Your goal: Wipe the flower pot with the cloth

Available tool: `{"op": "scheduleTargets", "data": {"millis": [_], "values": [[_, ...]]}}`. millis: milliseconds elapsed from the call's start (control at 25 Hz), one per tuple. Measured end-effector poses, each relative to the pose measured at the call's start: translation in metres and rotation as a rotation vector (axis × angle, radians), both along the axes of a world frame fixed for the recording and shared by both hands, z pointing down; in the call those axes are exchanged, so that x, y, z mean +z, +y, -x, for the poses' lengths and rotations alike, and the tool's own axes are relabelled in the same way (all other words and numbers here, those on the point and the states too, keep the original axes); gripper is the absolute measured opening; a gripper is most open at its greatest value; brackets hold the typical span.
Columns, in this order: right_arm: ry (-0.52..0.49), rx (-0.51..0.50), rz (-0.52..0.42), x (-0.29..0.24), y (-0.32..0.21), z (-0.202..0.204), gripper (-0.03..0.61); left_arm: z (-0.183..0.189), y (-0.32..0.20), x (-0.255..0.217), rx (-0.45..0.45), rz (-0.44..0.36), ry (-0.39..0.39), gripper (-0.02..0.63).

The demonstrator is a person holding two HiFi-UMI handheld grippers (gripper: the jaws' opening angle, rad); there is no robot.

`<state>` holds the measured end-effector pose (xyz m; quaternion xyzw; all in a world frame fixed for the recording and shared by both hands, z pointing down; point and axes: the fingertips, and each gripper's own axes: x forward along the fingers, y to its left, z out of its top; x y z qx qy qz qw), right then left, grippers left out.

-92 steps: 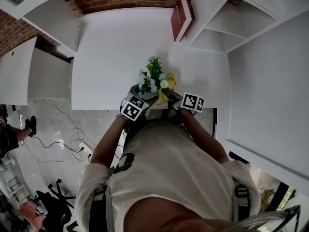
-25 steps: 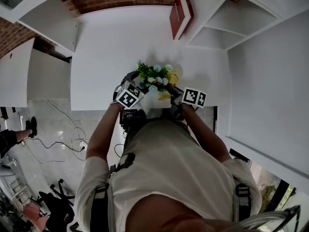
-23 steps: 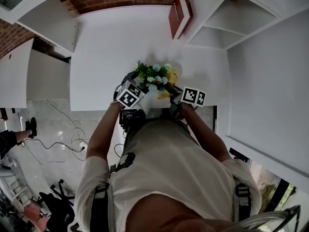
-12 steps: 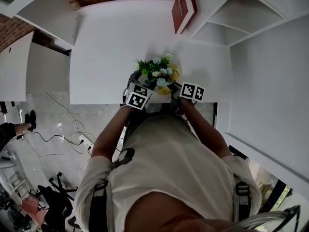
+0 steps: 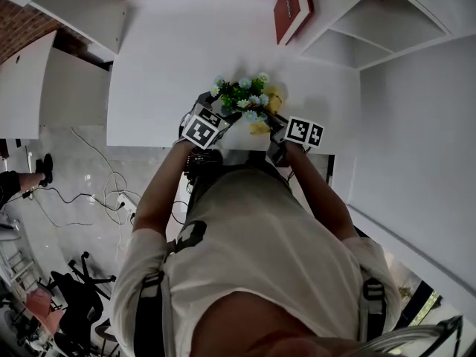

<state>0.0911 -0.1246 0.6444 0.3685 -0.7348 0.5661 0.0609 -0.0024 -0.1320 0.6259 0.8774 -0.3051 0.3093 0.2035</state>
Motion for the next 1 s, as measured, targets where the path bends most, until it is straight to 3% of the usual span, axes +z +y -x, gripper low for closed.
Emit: {"op": "scheduleTargets", "data": {"millis": [120,320,520,1000], "values": [[-0.010,-0.032,-0.045,-0.012,-0.007,0.005,0.123,-0.006,0.000,0.014,0.020,-0.018,-0.038,0.345],[-0.024,-0.033,-0.027,-0.002,-0.004,0.010,0.117,-0.005,-0.003,0.016,-0.084,-0.046,-0.023,0.345],[0.025,-0.051,-0.001,0.015,0.005,0.016,0.115,-0.001,0.002,0.015,-0.192,-0.061,-0.036,0.345],[0.068,-0.168,0.029,0.027,0.011,0.024,0.120,0.021,0.004,0.024,-0.222,-0.022,-0.060,0.344]]}}
